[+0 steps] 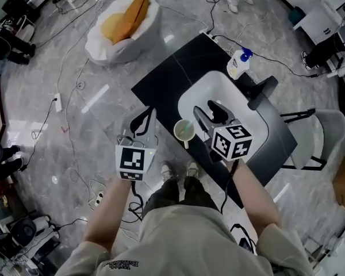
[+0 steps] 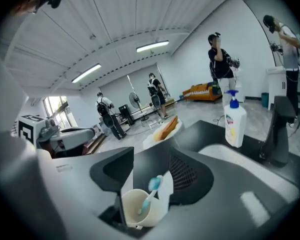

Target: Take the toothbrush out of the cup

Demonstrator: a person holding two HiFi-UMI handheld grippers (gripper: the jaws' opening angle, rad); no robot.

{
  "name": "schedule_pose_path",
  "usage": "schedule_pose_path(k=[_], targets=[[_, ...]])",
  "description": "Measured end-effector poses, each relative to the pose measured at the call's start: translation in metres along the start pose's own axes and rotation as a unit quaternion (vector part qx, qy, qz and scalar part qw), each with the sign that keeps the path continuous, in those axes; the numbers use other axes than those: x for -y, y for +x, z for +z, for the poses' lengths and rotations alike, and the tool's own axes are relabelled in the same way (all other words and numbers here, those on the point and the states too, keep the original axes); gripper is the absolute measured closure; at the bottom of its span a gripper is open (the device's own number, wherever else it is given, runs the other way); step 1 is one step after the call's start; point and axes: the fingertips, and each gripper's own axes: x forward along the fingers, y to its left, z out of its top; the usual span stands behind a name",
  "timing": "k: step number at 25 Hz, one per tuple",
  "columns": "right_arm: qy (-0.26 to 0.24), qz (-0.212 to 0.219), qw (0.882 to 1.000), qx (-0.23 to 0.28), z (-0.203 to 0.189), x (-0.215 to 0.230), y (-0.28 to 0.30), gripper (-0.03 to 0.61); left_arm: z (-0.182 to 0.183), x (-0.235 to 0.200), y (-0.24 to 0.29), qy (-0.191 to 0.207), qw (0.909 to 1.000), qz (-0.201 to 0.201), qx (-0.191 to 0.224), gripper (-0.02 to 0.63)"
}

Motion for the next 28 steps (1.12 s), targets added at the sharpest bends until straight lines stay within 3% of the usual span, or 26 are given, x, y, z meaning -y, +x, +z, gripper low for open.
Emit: schedule_pose_path(k=[8,13,20,23,28], targets=[[0.038,-0.004,0.997,-0.07,-0.069,0.022,0.029,0.357,-0.08,0.018,0.029,-0.034,0.9959,-0.032,-0.078,0.613],[0.05,0.008,0.995,-0.087,-0.09,0.022,0.041,0.374,-0.115,0.029,0.032,-0.047,0.9913,-0.047,-0.113,0.612],[0.055,0.032,0.994,-0.087,-0.092,0.011,0.045,0.461,-0.133,0.035,0.03,-0.056,0.9887,-0.051,-0.13,0.613],[0.052,0.041,0.994,-0.086,-0.091,0.005,0.044,0.539,-0.132,0.033,0.028,-0.056,0.9891,-0.048,-0.128,0.613],[0.054,0.051,0.994,-0.082,-0.09,-0.004,0.037,0.552,-0.123,0.026,0.019,-0.051,0.9907,-0.038,-0.12,0.612]])
